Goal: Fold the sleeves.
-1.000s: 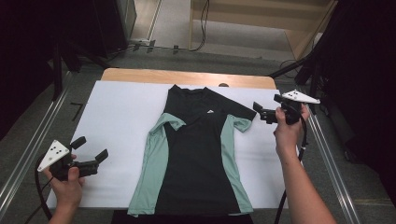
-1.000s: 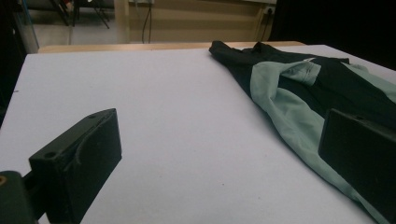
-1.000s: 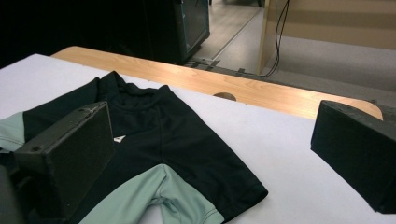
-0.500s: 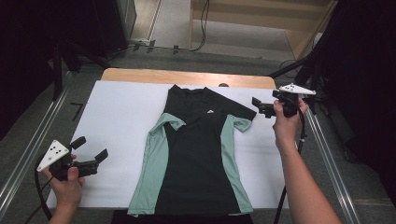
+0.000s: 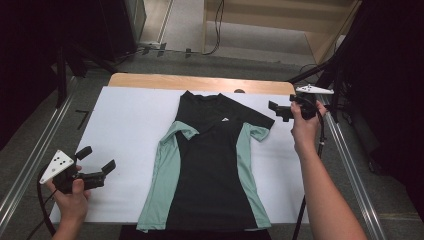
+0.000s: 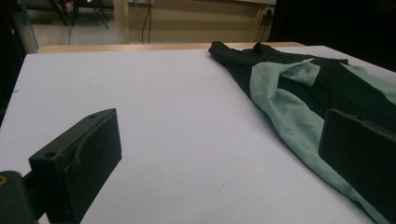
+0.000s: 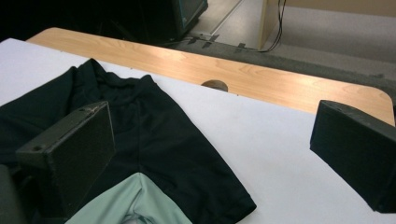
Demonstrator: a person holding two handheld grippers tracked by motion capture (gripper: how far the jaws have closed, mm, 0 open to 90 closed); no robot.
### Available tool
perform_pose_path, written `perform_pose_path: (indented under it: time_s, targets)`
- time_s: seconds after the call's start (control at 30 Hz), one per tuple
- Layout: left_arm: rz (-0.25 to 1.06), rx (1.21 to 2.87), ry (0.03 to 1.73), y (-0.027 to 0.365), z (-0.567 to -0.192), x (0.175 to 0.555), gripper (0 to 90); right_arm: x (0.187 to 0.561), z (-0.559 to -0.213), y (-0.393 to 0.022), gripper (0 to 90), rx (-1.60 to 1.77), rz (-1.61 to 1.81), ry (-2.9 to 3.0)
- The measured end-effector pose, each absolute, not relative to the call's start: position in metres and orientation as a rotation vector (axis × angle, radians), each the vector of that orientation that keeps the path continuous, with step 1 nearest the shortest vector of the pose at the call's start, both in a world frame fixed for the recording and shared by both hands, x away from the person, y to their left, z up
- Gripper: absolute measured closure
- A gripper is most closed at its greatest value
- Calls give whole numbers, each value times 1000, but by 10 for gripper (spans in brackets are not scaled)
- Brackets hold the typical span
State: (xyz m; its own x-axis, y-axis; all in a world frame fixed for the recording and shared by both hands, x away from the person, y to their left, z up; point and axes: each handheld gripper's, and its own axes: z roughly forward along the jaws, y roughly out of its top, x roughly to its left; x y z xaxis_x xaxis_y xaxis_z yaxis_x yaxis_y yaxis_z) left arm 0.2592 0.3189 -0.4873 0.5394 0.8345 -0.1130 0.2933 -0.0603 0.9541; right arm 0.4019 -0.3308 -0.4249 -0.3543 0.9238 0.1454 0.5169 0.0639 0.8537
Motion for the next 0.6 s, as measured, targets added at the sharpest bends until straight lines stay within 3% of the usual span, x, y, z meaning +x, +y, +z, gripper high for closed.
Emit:
perform_pose_path:
  time_s: [0.2,0.27,0.47,0.6]
  targets:
    - [585,1623,975,319,-487,259,0,410,-435,-334,15,1486,1216,1940]
    - [585,1623,976,319,-487,259,0,414,-440,-335,110,1518,1201,1963]
    - [585,1623,977,319,-487,259,0,425,-457,-336,188,1607,1113,2034]
    - [584,1623,976,319,-487,259,0,430,-466,-337,334,1667,1075,2018]
